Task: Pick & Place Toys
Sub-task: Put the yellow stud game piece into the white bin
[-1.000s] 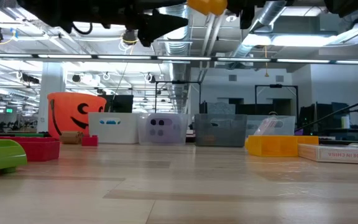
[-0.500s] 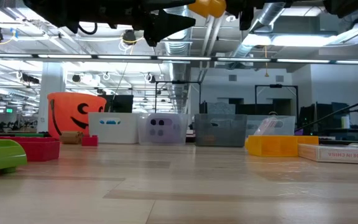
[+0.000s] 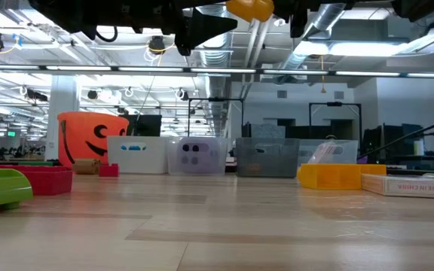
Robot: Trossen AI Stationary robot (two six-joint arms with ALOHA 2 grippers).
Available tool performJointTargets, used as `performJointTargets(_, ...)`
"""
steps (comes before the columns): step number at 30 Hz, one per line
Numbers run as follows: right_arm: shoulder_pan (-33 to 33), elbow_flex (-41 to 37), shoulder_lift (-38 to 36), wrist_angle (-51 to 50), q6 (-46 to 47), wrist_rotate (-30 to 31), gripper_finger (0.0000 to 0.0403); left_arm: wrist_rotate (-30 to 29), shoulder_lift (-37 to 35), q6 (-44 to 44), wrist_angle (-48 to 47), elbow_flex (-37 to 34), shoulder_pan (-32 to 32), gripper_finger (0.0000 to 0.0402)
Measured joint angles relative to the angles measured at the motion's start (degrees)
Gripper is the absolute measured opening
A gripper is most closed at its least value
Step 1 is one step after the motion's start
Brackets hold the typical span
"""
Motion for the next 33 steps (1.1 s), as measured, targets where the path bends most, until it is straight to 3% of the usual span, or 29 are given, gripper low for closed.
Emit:
performJointTargets(8,0.00,0.00,0.01,0.00,0.01,0.02,0.0130,0.03,0.00,0.00,-0.04,0.00,0.00,0.0269)
performJointTargets(21,-0.02,0.00,0.02,0.00,0.04,0.09,0.0130,2.61,-0.02,0.00,-0.11,0.00,0.00,0.0129)
performJointTargets(27,0.00,-0.02,0.00,-0.02,0.04,0.09,0.0136,2.59,-0.02,0.00,-0.11,0.00,0.00,0.0125)
performJointTargets(33,0.00,0.00,0.04,-0.02,0.13,-0.05,0.0169,2.59,-0.07,0.02,-1.49,0.00,0.20,0.0133)
